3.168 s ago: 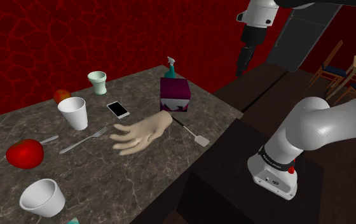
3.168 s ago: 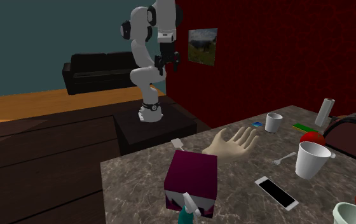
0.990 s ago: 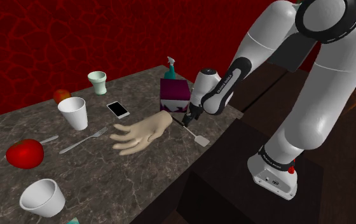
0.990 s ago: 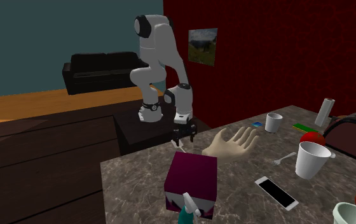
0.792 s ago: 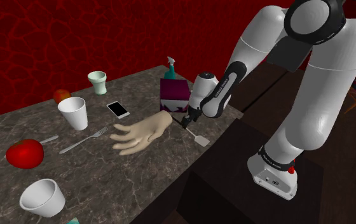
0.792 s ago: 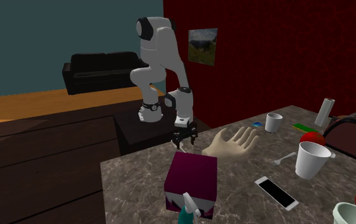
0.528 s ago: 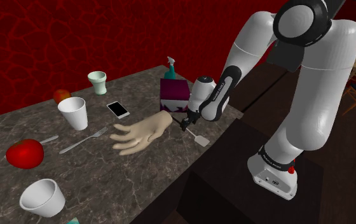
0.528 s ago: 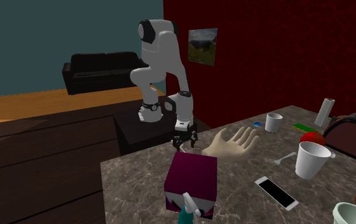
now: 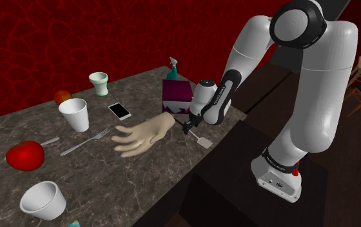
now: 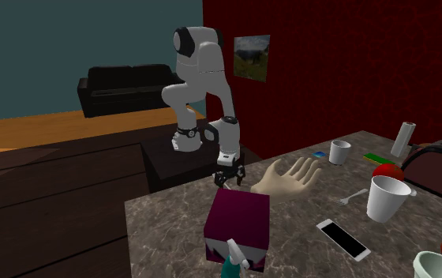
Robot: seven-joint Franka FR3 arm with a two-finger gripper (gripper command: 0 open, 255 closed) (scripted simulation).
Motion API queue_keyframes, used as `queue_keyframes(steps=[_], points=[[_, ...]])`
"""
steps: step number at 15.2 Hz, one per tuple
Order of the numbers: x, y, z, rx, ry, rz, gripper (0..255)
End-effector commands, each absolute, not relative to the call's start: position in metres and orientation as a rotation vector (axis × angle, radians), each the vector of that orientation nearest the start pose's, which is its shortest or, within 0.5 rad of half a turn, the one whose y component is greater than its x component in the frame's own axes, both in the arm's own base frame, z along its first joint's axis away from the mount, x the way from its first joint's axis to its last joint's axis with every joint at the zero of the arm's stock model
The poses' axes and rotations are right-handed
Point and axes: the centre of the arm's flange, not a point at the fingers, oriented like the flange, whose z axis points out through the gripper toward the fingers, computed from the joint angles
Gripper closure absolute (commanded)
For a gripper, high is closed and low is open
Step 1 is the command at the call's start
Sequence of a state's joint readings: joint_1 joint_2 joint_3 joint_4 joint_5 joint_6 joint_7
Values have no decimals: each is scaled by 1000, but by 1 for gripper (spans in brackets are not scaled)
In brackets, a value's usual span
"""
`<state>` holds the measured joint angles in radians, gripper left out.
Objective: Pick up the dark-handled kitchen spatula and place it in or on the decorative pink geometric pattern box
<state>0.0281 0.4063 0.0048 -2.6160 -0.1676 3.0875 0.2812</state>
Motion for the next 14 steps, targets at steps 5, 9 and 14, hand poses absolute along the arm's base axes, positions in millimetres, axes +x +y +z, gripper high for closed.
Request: queue_keyframes(steps=[5, 9, 14], points=[[421, 28, 118, -3139, 128, -104, 255], [421, 28, 118, -3139, 128, -104, 255], [421, 28, 134, -3139, 128, -104, 255]])
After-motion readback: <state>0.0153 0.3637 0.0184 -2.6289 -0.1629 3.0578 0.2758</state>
